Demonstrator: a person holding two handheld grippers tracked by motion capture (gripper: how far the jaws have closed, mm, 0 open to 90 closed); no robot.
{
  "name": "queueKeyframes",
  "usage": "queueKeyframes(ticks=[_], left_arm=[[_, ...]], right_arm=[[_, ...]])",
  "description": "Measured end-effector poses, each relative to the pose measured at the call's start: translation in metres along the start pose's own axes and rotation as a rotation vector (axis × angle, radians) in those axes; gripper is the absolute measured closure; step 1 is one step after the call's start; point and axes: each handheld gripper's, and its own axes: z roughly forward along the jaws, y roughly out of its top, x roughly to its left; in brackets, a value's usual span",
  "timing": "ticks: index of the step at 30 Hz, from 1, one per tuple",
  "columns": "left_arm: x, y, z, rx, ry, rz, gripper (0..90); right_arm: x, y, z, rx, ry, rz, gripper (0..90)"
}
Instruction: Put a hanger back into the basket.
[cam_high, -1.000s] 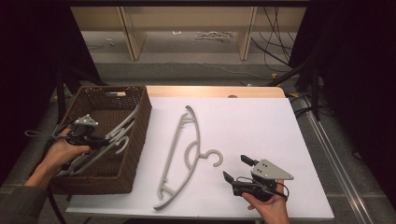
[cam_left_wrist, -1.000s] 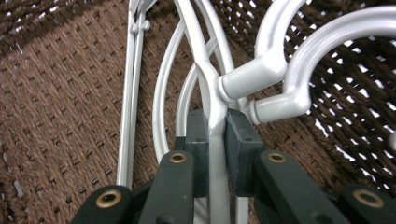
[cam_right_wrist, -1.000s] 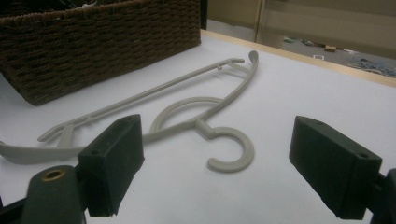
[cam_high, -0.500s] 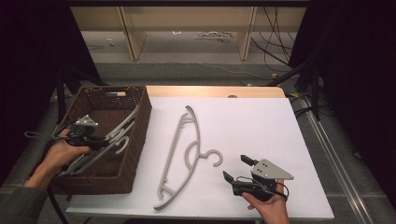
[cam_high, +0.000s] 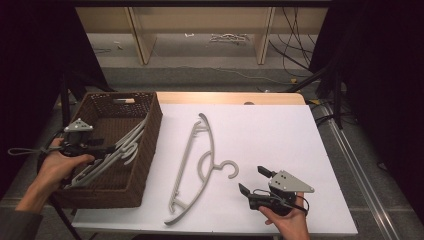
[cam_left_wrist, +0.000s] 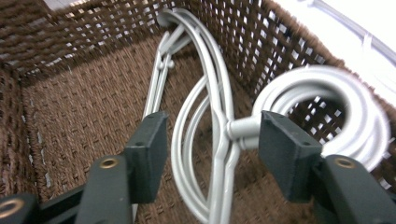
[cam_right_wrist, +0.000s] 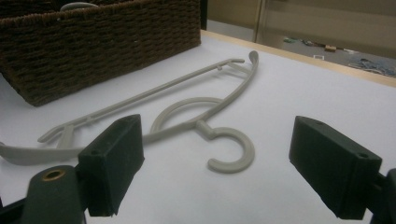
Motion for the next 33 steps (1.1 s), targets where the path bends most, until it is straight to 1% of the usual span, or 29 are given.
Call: queueKeyframes(ticks=[1,2,3,4,5,7,8,9,10,11,12,13,14,15,16,18,19,20,21,22,23,24,26,27,29,30,31,32,33], left_arm=[[-0.003,0.000,-0.002,-0.019,-0.001,-0.013,40.3],[-0.005,0.001,-0.002,-0.027,-0.003,-0.020,39.0],[-0.007,0.001,-0.003,-0.040,0.004,-0.025,37.3],[-0.010,0.001,-0.003,-0.054,0.008,-0.039,35.2],[-0.012,0.001,-0.004,-0.063,0.008,-0.035,34.0],[-0.014,0.002,-0.004,-0.077,0.003,-0.037,33.3],[-0.015,0.003,-0.004,-0.087,0.017,-0.039,32.4],[-0.014,0.003,-0.007,-0.067,0.015,-0.019,31.3],[-0.018,0.004,-0.006,-0.103,0.016,-0.057,30.6],[-0.021,0.006,-0.008,-0.119,0.029,-0.069,29.9],[-0.023,0.006,-0.010,-0.124,0.027,-0.067,28.2],[-0.027,0.007,-0.011,-0.136,0.033,-0.072,27.1],[-0.031,0.008,-0.013,-0.147,0.027,-0.068,27.0],[-0.035,0.009,-0.014,-0.165,0.024,-0.072,27.0],[-0.039,0.010,-0.016,-0.186,0.018,-0.068,26.9],[-0.051,0.012,-0.020,-0.215,0.003,-0.054,26.4],[-0.055,0.013,-0.021,-0.224,-0.004,-0.046,26.4],[-0.061,0.014,-0.023,-0.242,-0.009,-0.039,26.4],[-0.064,0.015,-0.024,-0.250,-0.013,-0.035,26.1],[-0.069,0.015,-0.025,-0.264,-0.024,-0.033,25.6],[-0.074,0.015,-0.026,-0.279,-0.032,-0.033,25.1],[-0.081,0.015,-0.027,-0.295,-0.047,-0.026,25.0],[-0.089,0.015,-0.027,-0.310,-0.081,-0.020,24.5],[-0.092,0.015,-0.027,-0.319,-0.092,-0.020,24.4],[-0.101,0.013,-0.027,-0.346,-0.111,-0.009,24.4],[-0.106,0.011,-0.026,-0.362,-0.128,-0.005,24.0],[-0.109,0.010,-0.026,-0.367,-0.137,0.001,23.7],[-0.115,0.008,-0.026,-0.381,-0.146,0.002,23.6],[-0.118,0.007,-0.026,-0.384,-0.148,0.002,23.4]], right_arm=[[0.000,0.000,0.000,0.000,0.000,-0.001,18.7],[0.000,0.000,0.000,0.004,0.002,0.000,18.7],[-0.001,0.000,0.000,-0.003,-0.003,-0.011,18.7],[-0.001,0.000,0.000,-0.004,-0.006,-0.013,18.7],[0.000,0.000,0.000,0.001,-0.002,-0.001,18.7],[0.000,0.000,0.000,0.004,0.000,-0.002,18.7],[0.000,0.000,0.000,0.007,0.003,-0.001,18.7],[0.001,0.000,0.000,0.005,0.003,0.000,18.7],[0.000,0.000,0.000,0.004,0.001,-0.003,18.7],[0.000,0.000,0.000,0.004,0.001,-0.003,18.7],[0.000,0.000,0.001,-0.017,0.004,-0.001,18.7],[0.000,0.000,0.000,0.003,-0.002,-0.004,18.7],[0.000,0.000,0.000,0.007,-0.001,0.000,18.7],[0.000,0.000,0.000,0.005,-0.002,-0.001,18.7],[0.000,0.000,0.000,0.003,-0.001,0.002,18.7],[0.000,0.000,0.000,0.004,-0.001,-0.004,18.7],[0.001,0.000,0.000,-0.003,-0.002,-0.007,18.7],[0.000,0.000,-0.001,0.006,-0.009,-0.019,18.7],[0.000,0.000,0.000,0.002,-0.005,-0.012,18.8],[0.000,0.000,0.000,-0.007,-0.010,-0.019,18.7],[0.000,0.000,0.001,-0.014,0.002,-0.017,18.7],[0.001,0.000,0.000,-0.003,0.010,0.002,18.7],[0.001,0.000,0.000,-0.005,0.008,0.002,18.7],[0.001,0.000,0.000,-0.009,0.007,0.007,18.7],[0.001,0.000,0.000,-0.010,0.011,0.006,18.8],[0.001,0.000,0.000,-0.007,0.005,0.003,18.8],[-0.001,0.000,0.000,-0.004,-0.003,-0.014,18.7],[-0.001,0.000,0.000,-0.011,-0.003,-0.016,18.7],[0.001,0.000,0.000,-0.008,0.011,0.008,18.7]])
